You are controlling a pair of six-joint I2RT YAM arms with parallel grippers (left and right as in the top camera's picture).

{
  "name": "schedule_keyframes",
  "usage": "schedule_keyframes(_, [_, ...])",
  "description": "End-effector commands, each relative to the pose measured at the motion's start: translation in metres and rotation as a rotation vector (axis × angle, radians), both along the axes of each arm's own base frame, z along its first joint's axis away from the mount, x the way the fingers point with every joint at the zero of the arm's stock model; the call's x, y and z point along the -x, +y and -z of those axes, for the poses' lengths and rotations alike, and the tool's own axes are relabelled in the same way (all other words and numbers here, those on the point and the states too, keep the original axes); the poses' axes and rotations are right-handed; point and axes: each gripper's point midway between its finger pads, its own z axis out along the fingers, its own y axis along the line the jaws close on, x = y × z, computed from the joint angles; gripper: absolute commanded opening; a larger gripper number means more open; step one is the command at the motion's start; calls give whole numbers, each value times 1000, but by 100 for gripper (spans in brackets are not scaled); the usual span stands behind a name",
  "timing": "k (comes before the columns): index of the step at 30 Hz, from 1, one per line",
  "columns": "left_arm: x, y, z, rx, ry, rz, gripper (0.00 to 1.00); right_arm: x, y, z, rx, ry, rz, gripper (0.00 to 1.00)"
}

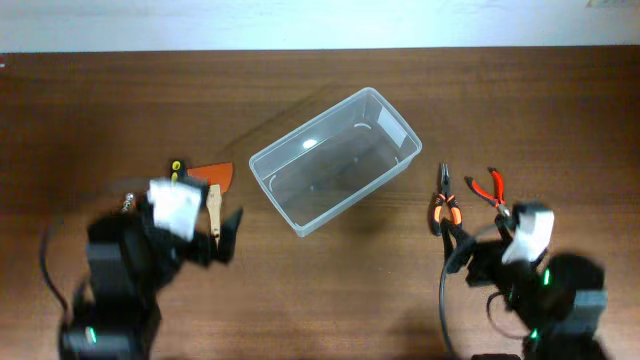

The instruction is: Pack container

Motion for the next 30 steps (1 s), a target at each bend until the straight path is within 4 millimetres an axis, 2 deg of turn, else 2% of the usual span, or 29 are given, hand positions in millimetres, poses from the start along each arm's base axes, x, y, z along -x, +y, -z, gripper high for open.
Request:
schedule_keyframes(1, [-26,0,-30,-7,45,8,99,-24,-4,-24,53,118,-19,99])
schedule_keyframes(4, [-43,-1,-49,-1,97,13,99,-37,-4,-37,47,279,-24,99])
schedule_keyframes(6, [-50,-14,-58,64,128,59,99,-51,-2,-45,33,358,-34,99])
schedule_keyframes(10, [-51,-41,-64,176,152,198,100,-77,29,-57,-109,426,-181,99])
schedule_keyframes(11, [-52,-43,-60,181,170,204,82,-85,34,-57,-136,430,-208,95])
schedule_keyframes(12, [-52,-44,-55,179,191,207,63,-92,39,-55,-161,433,-232,75])
schedule_keyframes(13, [-50,-47,-48,169,218,212,48,-99,42,-51,-181,442,-247,59])
schedule_keyframes(14, [-48,-51,-38,155,258,216,40,-107,43,-41,-207,475,-228,50])
schedule_keyframes(15, [-46,-53,-32,142,284,219,36,-111,43,-34,-221,502,-215,49])
schedule_keyframes(16, [-39,-62,-18,100,340,241,26,-118,44,-20,-241,554,-200,45])
schedule_keyframes(19, [-23,-83,7,-4,434,290,5,-128,48,8,-238,635,-196,24])
schedule_keyframes(22, [-6,-103,32,-157,507,332,2,-141,51,33,-230,680,-198,5])
schedule_keyframes(28, [39,-153,73,-337,639,516,2,-166,66,61,-211,678,-231,4])
schedule_keyframes(30, [46,-164,85,-382,663,553,2,-173,72,65,-201,659,-244,4])
